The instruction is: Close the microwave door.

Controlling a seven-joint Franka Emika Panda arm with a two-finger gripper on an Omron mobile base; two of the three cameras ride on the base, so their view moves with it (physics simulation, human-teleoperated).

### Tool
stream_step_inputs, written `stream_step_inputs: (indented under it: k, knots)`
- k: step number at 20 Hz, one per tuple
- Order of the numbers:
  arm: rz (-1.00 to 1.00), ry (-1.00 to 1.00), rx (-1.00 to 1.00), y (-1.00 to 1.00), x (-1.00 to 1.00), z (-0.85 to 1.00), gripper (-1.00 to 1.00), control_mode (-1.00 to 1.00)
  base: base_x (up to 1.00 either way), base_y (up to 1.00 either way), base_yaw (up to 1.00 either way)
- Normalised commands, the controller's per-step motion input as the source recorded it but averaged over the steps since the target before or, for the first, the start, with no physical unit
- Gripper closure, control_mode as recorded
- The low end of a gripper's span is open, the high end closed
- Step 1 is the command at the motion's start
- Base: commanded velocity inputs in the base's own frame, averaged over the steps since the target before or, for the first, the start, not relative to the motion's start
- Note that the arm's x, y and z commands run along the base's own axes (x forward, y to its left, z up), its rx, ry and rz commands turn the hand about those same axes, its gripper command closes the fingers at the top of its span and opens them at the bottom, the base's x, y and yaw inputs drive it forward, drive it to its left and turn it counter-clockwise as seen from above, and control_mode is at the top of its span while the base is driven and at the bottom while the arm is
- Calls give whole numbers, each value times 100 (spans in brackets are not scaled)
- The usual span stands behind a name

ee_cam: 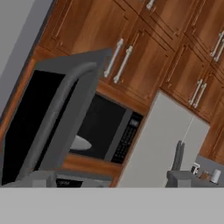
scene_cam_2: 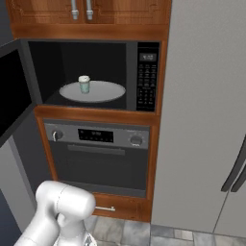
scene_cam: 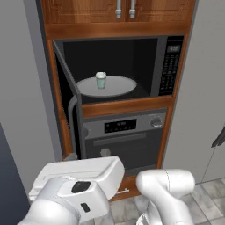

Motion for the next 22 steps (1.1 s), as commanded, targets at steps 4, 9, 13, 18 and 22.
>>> stream_step_inputs:
  k: [4, 9, 13, 18, 22]
  knots:
    - [-1, -1, 0, 89, 64, -23, -100, -100, 0, 0, 0]
    - [-9, -4, 7, 26, 79, -33, -100, -100, 0, 0, 0]
    - [-15, -3, 0, -8, 51, -20, -100, -100, 0, 0, 0]
    - [-29, -25, 4, -63, -3, 0, -100, -100, 0, 0, 0]
    - [-39, -15, 3, -70, -2, 0, -100, -100, 0, 0, 0]
